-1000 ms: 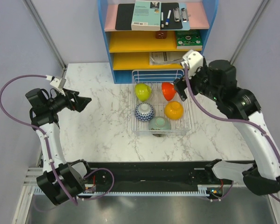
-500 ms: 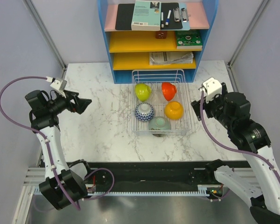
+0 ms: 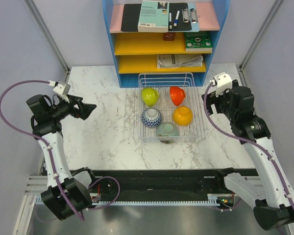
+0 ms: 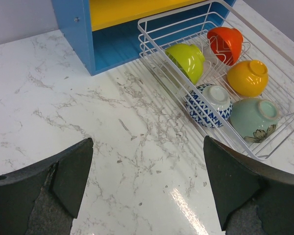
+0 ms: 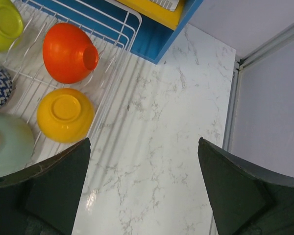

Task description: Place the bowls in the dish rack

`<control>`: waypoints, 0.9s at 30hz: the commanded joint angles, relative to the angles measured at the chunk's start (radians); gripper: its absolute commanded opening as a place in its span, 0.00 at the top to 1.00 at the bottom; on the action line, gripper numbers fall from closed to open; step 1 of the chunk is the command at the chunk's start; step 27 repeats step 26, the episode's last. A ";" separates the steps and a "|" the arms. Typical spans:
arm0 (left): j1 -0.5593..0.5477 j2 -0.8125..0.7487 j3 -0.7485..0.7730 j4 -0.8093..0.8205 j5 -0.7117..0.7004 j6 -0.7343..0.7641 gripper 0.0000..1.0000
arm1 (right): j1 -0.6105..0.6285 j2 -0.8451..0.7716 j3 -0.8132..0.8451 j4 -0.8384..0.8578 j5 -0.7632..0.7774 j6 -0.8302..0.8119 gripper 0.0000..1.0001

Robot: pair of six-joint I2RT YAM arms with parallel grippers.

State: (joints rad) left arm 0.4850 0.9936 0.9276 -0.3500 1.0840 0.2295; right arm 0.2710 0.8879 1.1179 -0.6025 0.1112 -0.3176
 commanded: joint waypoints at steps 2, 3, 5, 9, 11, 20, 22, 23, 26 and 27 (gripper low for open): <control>0.003 -0.013 0.016 0.002 0.028 0.045 0.00 | -0.127 0.097 0.026 0.142 -0.165 0.069 0.03; 0.003 -0.015 0.013 0.002 0.033 0.045 0.00 | -0.128 0.097 0.033 0.142 -0.165 0.071 0.03; 0.003 -0.015 0.013 0.003 0.036 0.048 0.00 | -0.128 0.070 0.033 0.153 -0.185 0.071 0.03; 0.001 -0.007 0.016 0.003 0.043 0.048 0.00 | -0.188 0.045 0.045 0.155 -0.253 0.054 0.03; 0.003 -0.007 0.016 0.003 0.045 0.045 0.00 | -0.243 0.051 0.057 0.145 -0.301 0.061 0.03; 0.003 -0.006 0.013 0.003 0.050 0.048 0.00 | -0.248 0.034 0.071 0.113 -0.427 0.064 0.03; 0.003 -0.007 0.014 0.005 0.050 0.048 0.00 | -0.248 0.034 0.074 0.112 -0.436 0.069 0.03; 0.003 -0.009 0.013 0.003 0.048 0.047 0.00 | -0.248 0.034 0.077 0.109 -0.439 0.071 0.03; 0.003 -0.009 0.014 0.003 0.048 0.045 0.00 | -0.248 0.039 0.079 0.109 -0.432 0.074 0.03; 0.003 -0.009 0.014 0.003 0.048 0.045 0.00 | -0.248 0.039 0.079 0.109 -0.432 0.074 0.03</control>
